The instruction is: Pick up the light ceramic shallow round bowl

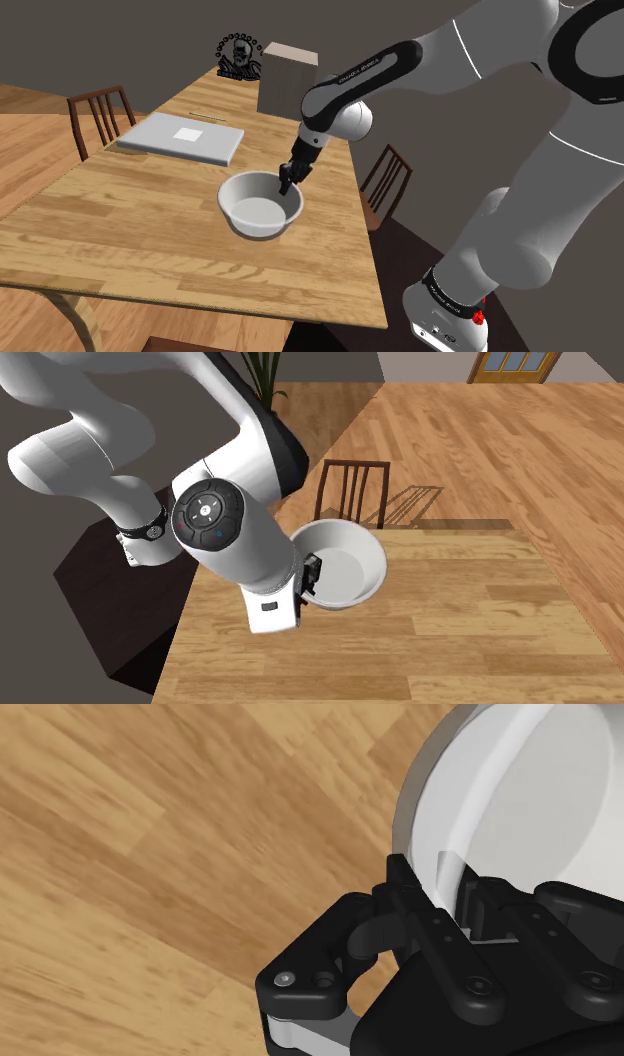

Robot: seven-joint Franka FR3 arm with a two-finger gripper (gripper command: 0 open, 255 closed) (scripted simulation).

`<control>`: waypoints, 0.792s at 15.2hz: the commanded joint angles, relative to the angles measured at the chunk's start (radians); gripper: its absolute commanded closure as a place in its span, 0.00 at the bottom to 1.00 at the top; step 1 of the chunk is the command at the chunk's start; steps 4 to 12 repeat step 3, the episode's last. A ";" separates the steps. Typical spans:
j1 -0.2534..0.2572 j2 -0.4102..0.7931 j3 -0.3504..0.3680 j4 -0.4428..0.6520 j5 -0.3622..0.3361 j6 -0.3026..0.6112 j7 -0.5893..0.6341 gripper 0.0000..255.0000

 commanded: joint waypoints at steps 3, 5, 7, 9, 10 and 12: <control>0.000 -0.023 -0.001 0.005 -0.017 -0.024 0.021 1.00; 0.000 -0.023 -0.001 0.005 -0.017 -0.024 0.021 1.00; 0.000 -0.023 -0.001 0.005 -0.017 -0.024 0.021 1.00; 0.000 -0.023 -0.001 0.005 -0.017 -0.024 0.021 1.00; 0.000 -0.023 -0.001 0.005 -0.017 -0.024 0.021 1.00; 0.000 -0.023 -0.001 0.005 -0.017 -0.024 0.021 1.00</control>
